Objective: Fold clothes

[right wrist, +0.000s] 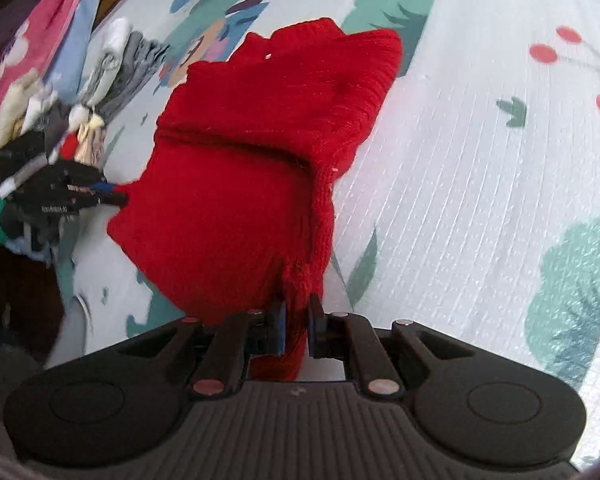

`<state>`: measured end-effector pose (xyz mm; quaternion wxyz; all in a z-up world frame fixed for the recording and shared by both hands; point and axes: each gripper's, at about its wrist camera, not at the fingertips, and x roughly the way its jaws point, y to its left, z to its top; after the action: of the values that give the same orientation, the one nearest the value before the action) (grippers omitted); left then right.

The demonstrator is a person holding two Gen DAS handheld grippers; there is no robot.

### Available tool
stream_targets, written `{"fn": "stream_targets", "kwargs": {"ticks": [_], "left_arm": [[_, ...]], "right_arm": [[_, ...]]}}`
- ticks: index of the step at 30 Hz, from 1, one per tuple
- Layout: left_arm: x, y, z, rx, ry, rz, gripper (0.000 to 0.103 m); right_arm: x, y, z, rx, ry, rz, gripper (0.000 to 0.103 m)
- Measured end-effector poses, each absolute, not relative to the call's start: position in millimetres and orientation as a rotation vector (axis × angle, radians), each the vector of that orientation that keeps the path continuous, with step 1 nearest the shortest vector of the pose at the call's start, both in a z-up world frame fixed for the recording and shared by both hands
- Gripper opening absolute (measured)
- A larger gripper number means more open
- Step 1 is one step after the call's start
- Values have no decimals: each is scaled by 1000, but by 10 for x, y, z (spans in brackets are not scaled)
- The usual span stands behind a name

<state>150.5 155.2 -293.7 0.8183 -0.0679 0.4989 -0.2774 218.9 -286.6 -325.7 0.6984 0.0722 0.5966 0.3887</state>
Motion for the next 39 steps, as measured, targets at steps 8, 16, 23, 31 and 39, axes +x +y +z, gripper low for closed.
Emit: {"fn": "stream_targets", "kwargs": {"ticks": [8,16,23,31,39], "left_arm": [[1485,1411,-2946,-58,1029,-594,10],[1319,1283,-2825,60,932,-556,16],[1277,1287,-2682,103,853,-489,27],[1164,1225,-2379,144,714,-467,30],[866,708,-2364,195,642,-638,30]], "right_arm": [[2141,-2685,-3234,76,1307,869,14],[2070,-2549,-3142,-3,1297,815,19],[2029,-2509,-3126,-26,1298,774,20],[2026,-2482,-3129,-42,1296,762,20],[2027,-2486,-3131,-41,1294,759,21]]}}
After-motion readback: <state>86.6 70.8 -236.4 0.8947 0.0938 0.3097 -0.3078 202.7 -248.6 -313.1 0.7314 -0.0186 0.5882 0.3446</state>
